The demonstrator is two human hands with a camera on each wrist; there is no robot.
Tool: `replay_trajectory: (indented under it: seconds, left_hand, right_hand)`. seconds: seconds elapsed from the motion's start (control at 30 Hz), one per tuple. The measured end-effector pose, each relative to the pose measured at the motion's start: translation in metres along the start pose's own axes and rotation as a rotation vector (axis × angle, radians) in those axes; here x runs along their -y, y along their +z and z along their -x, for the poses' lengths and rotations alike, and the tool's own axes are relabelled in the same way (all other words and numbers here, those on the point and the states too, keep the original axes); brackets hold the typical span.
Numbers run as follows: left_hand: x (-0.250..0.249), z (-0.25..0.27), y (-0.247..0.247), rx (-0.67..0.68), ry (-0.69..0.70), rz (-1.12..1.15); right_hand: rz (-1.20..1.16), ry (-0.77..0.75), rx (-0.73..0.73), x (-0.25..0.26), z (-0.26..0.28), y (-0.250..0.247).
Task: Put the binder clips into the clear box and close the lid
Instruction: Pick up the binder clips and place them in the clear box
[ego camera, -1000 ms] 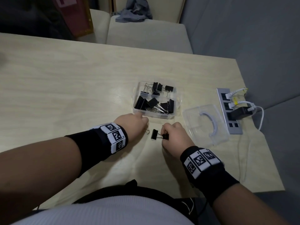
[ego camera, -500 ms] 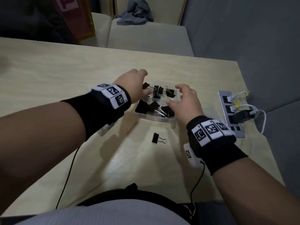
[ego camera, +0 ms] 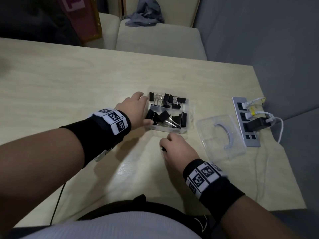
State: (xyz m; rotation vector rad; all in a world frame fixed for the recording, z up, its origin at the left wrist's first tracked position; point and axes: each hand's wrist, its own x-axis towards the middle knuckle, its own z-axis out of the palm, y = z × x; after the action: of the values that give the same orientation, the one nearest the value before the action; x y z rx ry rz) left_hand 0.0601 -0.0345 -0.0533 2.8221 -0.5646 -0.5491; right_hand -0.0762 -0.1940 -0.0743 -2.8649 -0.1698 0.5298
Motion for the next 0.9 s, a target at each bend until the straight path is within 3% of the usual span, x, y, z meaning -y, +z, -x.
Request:
replay_trajectory:
  seconds: [0.1,0.2,0.3,0.4,0.6,0.7,0.8,0.9]
  left_hand:
    - [0.001,0.008,0.002,-0.002,0.0,-0.007]
    - [0.002,0.016,0.003,-0.001,0.017,0.008]
    - [-0.005,0.025,0.002,0.011,0.039,-0.011]
    - [-0.015,0.036,0.004,0.029,0.059,-0.042]
    - [-0.02,0.046,0.009,0.05,0.074,-0.051]
    - [-0.019,0.046,0.009,0.063,0.067,-0.041]
    - [-0.021,0.044,0.01,0.072,0.063,-0.031]
    - [-0.021,0.042,0.011,0.077,0.065,-0.028]
  right_hand:
    - [-0.068,-0.069,-0.067,-0.006,0.005,-0.006]
    - [-0.226,-0.138,-0.273,-0.003,0.013,-0.027]
    - [-0.361,-0.023,-0.44,-0.002,0.006,-0.052]
    - [-0.417,0.075,-0.502,-0.002,-0.014,-0.065]
    - [-0.477,0.263,-0.451,-0.014,-0.029,-0.068]
    - [-0.379,0.531,-0.441,-0.049,-0.012,-0.061]
    - [-0.247,0.827,-0.245,-0.086,0.008,-0.047]
    - [-0.212,0.854,-0.056,-0.105,0.019,-0.031]
